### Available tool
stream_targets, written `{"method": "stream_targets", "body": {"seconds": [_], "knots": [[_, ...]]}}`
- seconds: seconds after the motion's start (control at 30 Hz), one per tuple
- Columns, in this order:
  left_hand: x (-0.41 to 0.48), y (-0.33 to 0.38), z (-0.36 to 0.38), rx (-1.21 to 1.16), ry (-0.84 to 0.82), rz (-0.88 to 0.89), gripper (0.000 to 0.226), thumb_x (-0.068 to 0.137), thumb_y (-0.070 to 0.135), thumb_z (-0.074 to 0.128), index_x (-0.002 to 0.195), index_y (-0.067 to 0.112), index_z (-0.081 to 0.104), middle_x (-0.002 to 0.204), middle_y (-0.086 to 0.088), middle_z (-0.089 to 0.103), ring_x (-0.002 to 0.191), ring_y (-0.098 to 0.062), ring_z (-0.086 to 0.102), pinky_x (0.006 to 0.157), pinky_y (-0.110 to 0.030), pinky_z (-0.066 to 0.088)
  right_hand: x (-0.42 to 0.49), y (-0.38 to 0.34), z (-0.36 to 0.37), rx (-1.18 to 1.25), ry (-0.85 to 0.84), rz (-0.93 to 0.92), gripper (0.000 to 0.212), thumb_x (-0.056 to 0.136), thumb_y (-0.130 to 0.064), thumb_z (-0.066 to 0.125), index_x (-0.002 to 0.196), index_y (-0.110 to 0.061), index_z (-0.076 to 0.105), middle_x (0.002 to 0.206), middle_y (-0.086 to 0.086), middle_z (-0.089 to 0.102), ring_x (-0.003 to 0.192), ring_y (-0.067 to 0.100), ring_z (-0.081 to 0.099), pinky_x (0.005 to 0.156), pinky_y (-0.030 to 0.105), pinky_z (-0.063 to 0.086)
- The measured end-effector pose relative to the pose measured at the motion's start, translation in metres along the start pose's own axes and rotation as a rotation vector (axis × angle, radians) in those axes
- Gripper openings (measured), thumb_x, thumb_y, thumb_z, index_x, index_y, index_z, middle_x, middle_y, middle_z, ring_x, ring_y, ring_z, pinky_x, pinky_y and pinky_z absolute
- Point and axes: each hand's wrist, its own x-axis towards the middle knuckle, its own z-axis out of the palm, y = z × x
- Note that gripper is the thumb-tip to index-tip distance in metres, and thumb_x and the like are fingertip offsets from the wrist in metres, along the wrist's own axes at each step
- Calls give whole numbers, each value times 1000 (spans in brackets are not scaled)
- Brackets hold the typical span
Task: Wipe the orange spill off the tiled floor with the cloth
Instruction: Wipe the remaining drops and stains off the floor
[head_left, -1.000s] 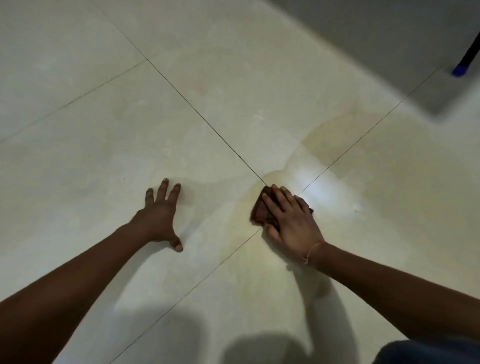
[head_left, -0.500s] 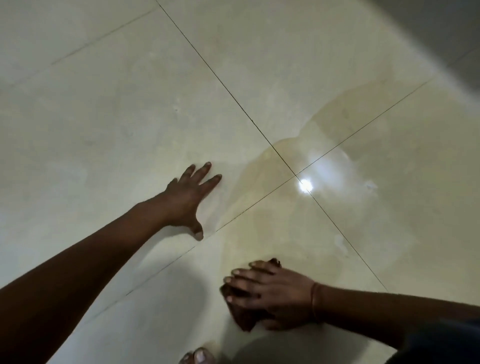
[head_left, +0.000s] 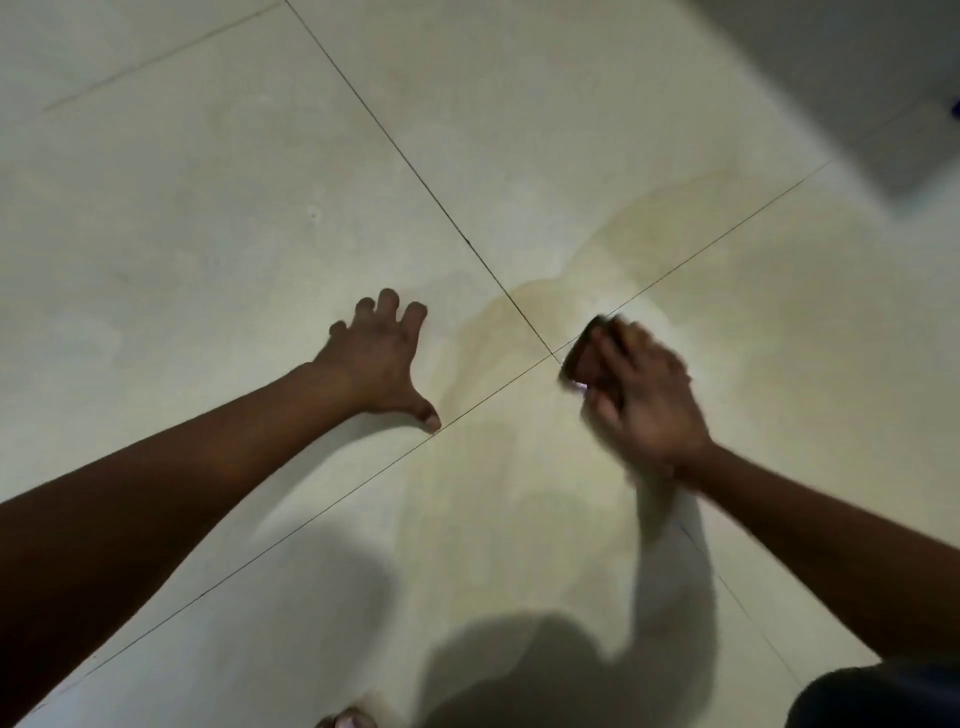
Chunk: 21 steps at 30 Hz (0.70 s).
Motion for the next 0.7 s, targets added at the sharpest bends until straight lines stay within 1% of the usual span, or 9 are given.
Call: {"method": "stream_targets", "body": {"seconds": [0.07,0.23,0.27,0.37,0.4,0.5,0.6,0.67,0.7], "knots": [[18,11,-1,44,-32,26,146,36,72,82,148,25,2,155,-11,-2,142,-44,7,101,-61,38,17,10,-10,55,49,307,72,84,-45,36,152,-22,27,160,12,22,144,32,24,114,49,24],[24,12,1,48,-94,36,151,41,69,83,150,27,-12,158,-8,-23,144,-46,-12,107,-65,29,-76,17,-4,-44,-186,-297,76,82,-45,47,153,-25,27,161,10,22,146,29,25,112,44,26],[23,12,2,39,-85,37,151,41,69,84,151,27,-11,158,-8,-23,144,-46,-12,107,-66,29,-66,31,-7,-43,-146,-266,75,82,-44,47,152,-24,29,160,11,25,145,30,28,110,48,30],[26,12,4,28,-79,42,151,38,67,85,150,26,-7,158,-7,-21,144,-47,-12,106,-67,29,25,33,-23,32,57,256,71,83,-44,40,150,-19,34,158,14,27,143,33,28,110,52,31],[26,11,6,24,-72,47,151,38,68,85,150,26,-6,158,-7,-21,144,-47,-12,106,-67,29,47,15,-22,62,67,307,72,83,-43,40,150,-19,33,159,13,25,144,33,25,112,51,28],[24,7,6,15,-55,56,149,42,68,84,152,27,-7,159,-5,-22,145,-44,-12,109,-65,26,32,-60,12,34,-63,-96,73,82,-43,44,151,-22,31,161,10,21,147,31,19,115,51,23],[19,-3,2,-45,-31,100,136,53,62,84,154,26,0,161,0,-16,148,-36,-9,111,-59,26,-27,-62,13,-22,-313,-545,75,86,-49,44,154,-29,20,163,6,16,149,27,16,116,45,16],[15,-18,2,-115,21,139,124,59,59,82,153,27,8,163,5,-7,150,-25,-4,109,-52,33,7,-35,7,-80,-243,-602,74,85,-47,46,153,-26,25,160,10,24,145,30,25,114,48,23],[14,-26,4,-160,51,158,120,61,61,80,153,28,11,162,8,-3,150,-19,0,109,-47,35,38,-27,3,-84,-191,-477,73,85,-46,46,152,-24,28,158,12,27,143,32,28,113,51,28]]}}
